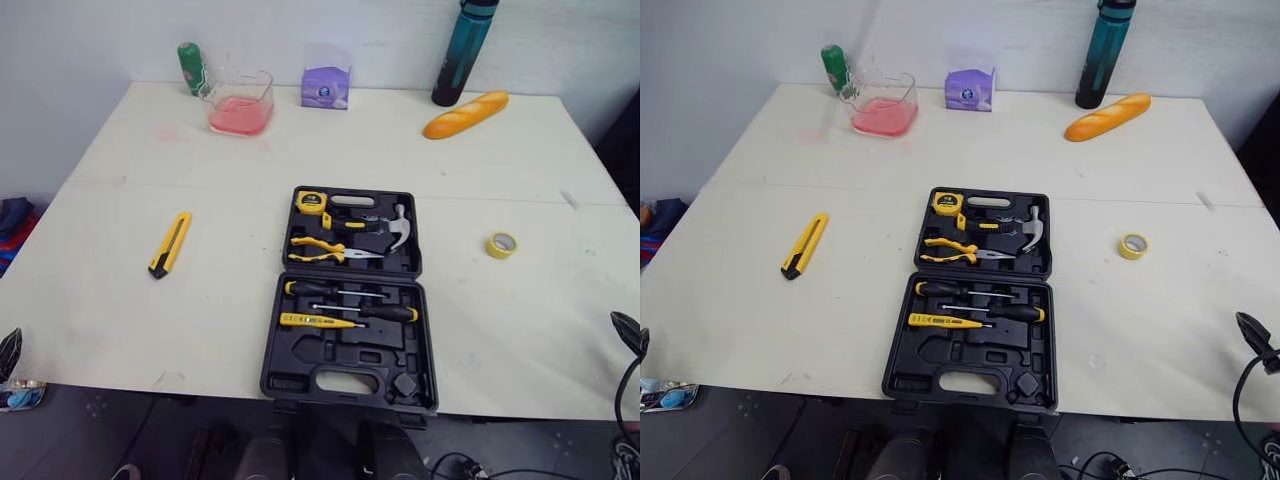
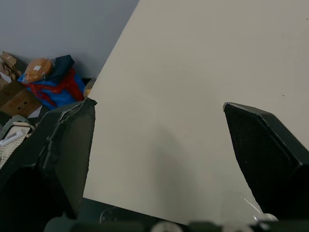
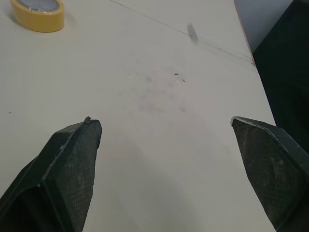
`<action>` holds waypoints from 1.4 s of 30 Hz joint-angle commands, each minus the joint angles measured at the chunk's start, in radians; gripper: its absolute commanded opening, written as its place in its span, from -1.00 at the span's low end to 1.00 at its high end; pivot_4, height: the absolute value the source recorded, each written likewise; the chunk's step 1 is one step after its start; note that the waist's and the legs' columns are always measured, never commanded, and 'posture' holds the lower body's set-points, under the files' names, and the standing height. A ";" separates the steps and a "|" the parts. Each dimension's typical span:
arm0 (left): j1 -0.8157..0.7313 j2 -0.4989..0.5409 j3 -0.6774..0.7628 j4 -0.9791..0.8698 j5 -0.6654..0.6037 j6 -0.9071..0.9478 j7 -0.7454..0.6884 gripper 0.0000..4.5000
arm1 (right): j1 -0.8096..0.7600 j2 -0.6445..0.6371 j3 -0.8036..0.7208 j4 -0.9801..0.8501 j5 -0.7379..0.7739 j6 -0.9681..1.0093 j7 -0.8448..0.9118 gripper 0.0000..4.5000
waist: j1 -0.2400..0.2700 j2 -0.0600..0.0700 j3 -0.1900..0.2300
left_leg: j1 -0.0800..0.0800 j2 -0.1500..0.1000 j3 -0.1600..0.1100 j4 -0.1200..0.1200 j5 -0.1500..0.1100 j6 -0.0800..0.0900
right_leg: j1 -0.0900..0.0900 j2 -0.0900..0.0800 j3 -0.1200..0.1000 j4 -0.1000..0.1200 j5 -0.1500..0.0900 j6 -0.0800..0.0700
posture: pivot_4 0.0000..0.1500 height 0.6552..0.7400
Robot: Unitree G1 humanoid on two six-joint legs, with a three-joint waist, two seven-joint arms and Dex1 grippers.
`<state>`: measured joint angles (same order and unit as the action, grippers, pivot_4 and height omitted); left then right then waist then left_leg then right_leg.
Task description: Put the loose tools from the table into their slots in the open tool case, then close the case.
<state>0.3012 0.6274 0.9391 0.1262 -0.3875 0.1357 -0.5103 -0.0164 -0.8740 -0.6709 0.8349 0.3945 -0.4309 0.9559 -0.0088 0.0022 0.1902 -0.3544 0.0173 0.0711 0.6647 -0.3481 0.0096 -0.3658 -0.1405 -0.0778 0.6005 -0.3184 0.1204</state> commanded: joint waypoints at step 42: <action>-0.674 0.403 -0.553 -0.269 -0.191 1.130 0.112 0.98 | -0.172 0.218 0.423 -1.039 0.338 0.504 0.241 1.00 | -0.015 -0.005 0.003 | -0.006 0.001 0.004 0.000 0.007 0.001 | -0.011 0.008 -0.002 0.012 0.000 -0.001 | 1.00 1.00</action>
<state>-0.3499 1.0035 0.3919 -0.1464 -0.5958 1.2487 -0.3942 -0.1812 -0.6549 -0.2352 -0.1687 0.7298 0.0875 1.1947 -0.0235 -0.0029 0.1931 -0.3600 0.0179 0.0753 0.6644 -0.3415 0.0104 -0.3772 -0.1318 -0.0802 0.6128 -0.3187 0.1197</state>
